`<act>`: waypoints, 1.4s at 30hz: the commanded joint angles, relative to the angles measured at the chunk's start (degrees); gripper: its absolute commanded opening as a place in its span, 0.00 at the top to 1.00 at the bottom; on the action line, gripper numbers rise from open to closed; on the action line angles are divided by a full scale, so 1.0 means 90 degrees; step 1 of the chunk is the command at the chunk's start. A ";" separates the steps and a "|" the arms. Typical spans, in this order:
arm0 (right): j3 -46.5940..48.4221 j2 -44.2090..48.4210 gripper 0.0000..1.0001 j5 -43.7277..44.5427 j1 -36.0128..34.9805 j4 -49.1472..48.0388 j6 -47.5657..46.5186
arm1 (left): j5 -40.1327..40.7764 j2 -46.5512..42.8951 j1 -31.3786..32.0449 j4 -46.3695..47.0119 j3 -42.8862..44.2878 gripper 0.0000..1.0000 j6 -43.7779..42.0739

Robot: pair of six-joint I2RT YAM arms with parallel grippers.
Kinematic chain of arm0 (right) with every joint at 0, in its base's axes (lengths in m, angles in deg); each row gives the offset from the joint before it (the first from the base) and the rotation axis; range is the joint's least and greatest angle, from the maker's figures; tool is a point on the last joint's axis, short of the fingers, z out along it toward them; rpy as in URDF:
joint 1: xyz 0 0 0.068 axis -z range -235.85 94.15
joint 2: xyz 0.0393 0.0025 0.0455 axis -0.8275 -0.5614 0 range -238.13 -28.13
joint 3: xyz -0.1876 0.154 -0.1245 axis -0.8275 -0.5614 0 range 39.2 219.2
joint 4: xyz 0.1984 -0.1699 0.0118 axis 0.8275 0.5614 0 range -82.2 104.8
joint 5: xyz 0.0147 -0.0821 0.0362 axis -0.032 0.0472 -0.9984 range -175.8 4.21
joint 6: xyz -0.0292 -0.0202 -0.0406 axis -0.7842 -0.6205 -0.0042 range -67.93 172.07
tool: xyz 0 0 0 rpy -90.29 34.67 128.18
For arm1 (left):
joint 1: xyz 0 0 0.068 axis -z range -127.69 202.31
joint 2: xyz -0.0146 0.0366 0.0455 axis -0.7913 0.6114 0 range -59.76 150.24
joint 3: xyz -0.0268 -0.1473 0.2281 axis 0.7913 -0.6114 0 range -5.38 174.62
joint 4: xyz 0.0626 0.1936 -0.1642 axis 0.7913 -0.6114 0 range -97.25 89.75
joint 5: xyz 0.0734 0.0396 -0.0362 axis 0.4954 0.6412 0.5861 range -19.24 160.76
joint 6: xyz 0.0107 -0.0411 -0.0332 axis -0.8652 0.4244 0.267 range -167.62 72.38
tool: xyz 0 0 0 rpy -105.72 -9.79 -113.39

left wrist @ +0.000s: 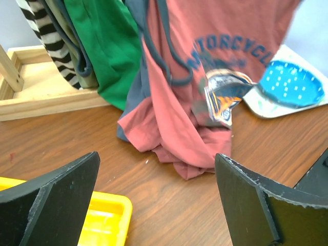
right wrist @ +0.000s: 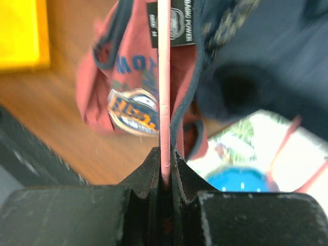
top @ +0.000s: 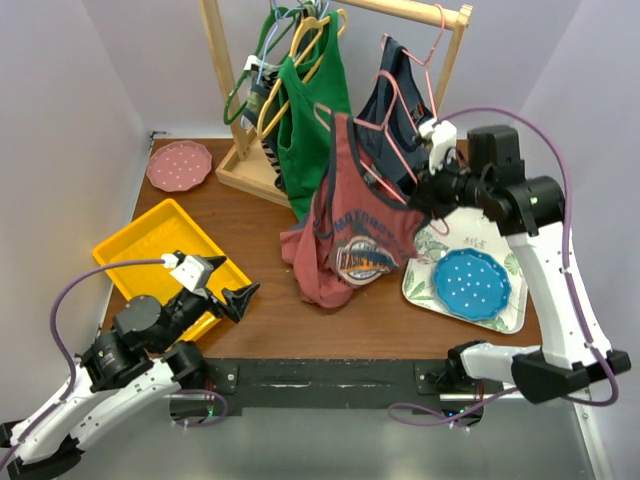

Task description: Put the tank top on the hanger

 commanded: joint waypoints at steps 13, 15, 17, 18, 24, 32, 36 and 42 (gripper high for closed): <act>0.2952 -0.1766 1.00 0.0795 0.0015 -0.1217 0.2101 | 0.0283 -0.0361 -0.0012 0.0297 -0.0091 0.00 0.0545; 0.3119 -0.1951 1.00 0.0981 0.0015 -0.1276 0.2141 | 0.0283 -0.0322 -0.0012 0.0317 -0.0081 0.00 0.0554; 0.3363 -0.2137 1.00 0.1167 0.0005 -0.1316 0.2151 | 0.0283 -0.0283 -0.0012 0.0327 -0.0091 0.00 0.0574; 0.3441 -0.2186 1.00 0.1226 0.0015 -0.1335 0.2180 | 0.0293 -0.0264 -0.0012 0.0336 -0.0100 0.00 0.0603; 0.3754 -0.2342 1.00 0.1694 0.0015 -0.1735 0.2375 | 0.0205 -0.0234 -0.0012 0.0522 -0.0178 0.00 0.0691; 0.3804 -0.2782 1.00 0.1598 0.0015 -0.1794 0.2473 | 0.0049 0.0039 -0.0012 0.0795 -0.0208 0.00 0.0759; 0.3356 -0.2724 0.98 0.1354 0.0005 -0.1814 0.2444 | -0.0078 0.0117 -0.0012 0.0951 -0.0266 0.00 0.0876; 0.2574 -0.2090 0.79 0.1090 0.0005 -0.1921 0.1928 | -0.0234 0.0303 -0.0012 0.1098 -0.0218 0.00 0.1062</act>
